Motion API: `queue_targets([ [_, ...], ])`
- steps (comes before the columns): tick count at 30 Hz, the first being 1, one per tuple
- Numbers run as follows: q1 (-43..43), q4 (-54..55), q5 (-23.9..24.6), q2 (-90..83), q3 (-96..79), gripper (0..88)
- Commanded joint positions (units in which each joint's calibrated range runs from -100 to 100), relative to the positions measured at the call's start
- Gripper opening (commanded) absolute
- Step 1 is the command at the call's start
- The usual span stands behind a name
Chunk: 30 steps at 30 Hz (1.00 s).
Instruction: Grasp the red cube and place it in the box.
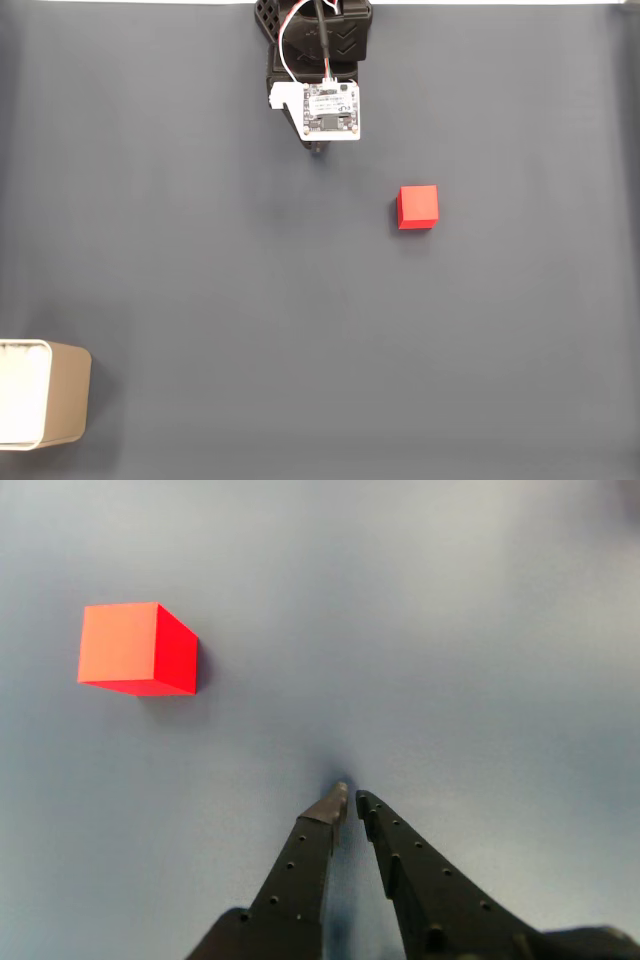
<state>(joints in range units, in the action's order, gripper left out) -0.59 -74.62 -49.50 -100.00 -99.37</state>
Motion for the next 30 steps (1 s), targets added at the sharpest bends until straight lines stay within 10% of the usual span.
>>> queue_targets([
  [1, 0.7, -1.2, 0.4, 0.1, -0.5, 0.0],
  [30, 0.7, -1.3, 0.1, 0.1, -0.5, 0.0],
])
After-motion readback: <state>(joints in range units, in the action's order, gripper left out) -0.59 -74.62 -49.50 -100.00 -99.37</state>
